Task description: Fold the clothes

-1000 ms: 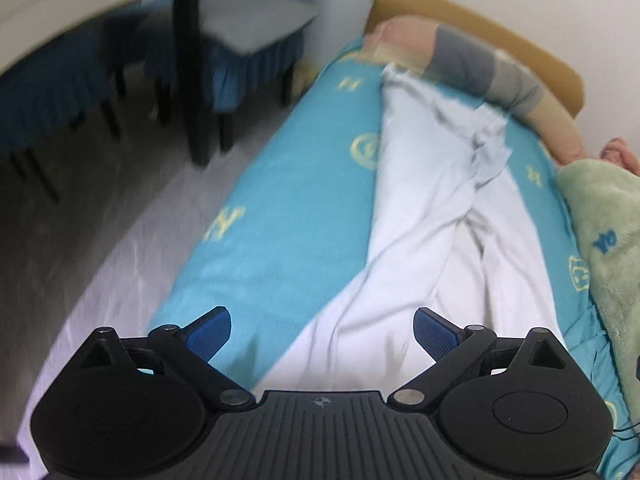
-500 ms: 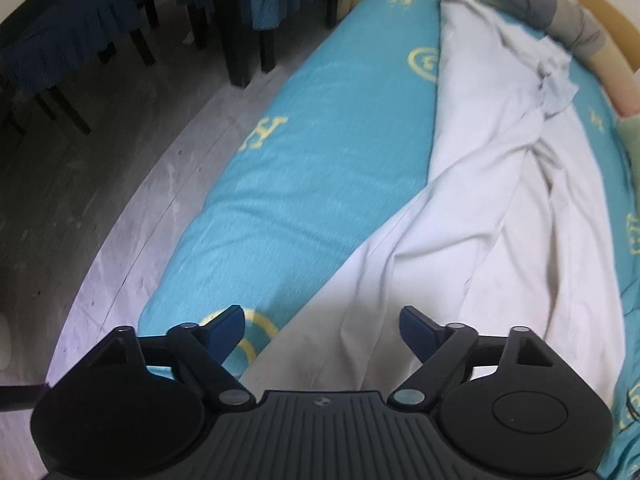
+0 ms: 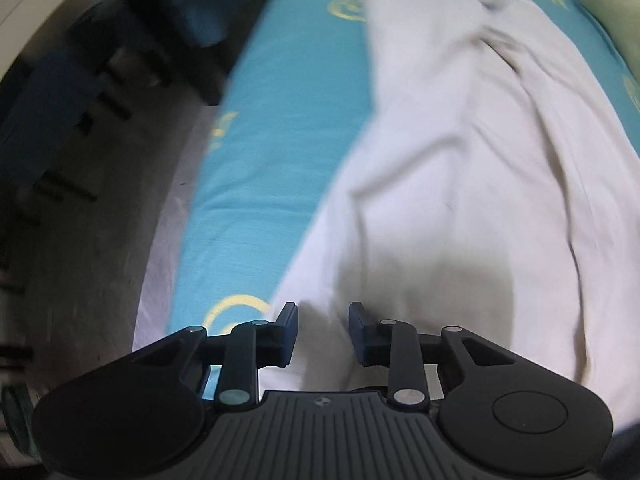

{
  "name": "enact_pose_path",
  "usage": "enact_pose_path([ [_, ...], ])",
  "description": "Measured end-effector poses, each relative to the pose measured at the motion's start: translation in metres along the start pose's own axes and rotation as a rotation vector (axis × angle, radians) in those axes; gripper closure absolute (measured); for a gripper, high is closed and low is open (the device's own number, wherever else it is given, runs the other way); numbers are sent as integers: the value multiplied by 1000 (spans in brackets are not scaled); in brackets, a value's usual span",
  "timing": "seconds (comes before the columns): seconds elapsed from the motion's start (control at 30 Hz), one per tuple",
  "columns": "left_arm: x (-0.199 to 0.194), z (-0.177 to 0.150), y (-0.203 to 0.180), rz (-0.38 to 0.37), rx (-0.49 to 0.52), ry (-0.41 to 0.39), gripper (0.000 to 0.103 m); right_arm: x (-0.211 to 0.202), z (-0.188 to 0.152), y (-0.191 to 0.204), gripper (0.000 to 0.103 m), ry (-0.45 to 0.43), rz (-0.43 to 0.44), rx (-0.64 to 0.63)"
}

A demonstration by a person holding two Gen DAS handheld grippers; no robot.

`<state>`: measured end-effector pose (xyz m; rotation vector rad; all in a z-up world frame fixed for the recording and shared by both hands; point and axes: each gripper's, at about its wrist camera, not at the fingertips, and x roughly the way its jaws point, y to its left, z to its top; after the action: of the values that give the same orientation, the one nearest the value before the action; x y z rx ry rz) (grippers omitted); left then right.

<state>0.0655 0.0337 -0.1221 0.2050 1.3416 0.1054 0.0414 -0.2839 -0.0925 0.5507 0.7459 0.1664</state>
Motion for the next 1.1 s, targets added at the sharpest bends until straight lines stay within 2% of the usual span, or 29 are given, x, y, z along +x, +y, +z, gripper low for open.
enact_pose_path([
  [0.1,-1,-2,-6,3,41,6,71,1,0,-2,14,11,7,14],
  [0.13,-1,-1,-8,-2,50,17,66,1,0,-3,14,13,10,22],
  [0.27,-1,-4,-7,-4,51,34,58,1,1,-8,14,20,20,50],
  [0.4,4,-5,-7,4,52,52,60,2,1,-12,14,31,27,75],
  [0.43,5,-5,-7,2,55,57,70,2,1,-13,14,35,29,82],
  [0.47,7,-5,-7,-1,59,61,86,3,1,-14,14,39,29,86],
  [0.53,5,-6,-9,-9,88,49,101,3,1,-15,14,43,25,91],
  [0.63,-9,-10,-19,-7,179,-18,102,3,2,-18,14,43,21,103],
  [0.73,-48,-20,-32,1,309,-160,102,2,2,-22,14,36,16,117],
  [0.77,-63,-24,-36,-14,342,-202,102,2,3,-23,14,36,15,123],
  [0.83,-90,-34,-40,-92,367,-244,102,2,3,-26,14,33,11,131],
  [0.97,-122,-51,-63,-263,377,-263,102,4,6,-33,14,25,-24,140],
  [1.1,-105,-56,-93,-387,316,-241,102,5,10,-46,14,42,-27,174],
])
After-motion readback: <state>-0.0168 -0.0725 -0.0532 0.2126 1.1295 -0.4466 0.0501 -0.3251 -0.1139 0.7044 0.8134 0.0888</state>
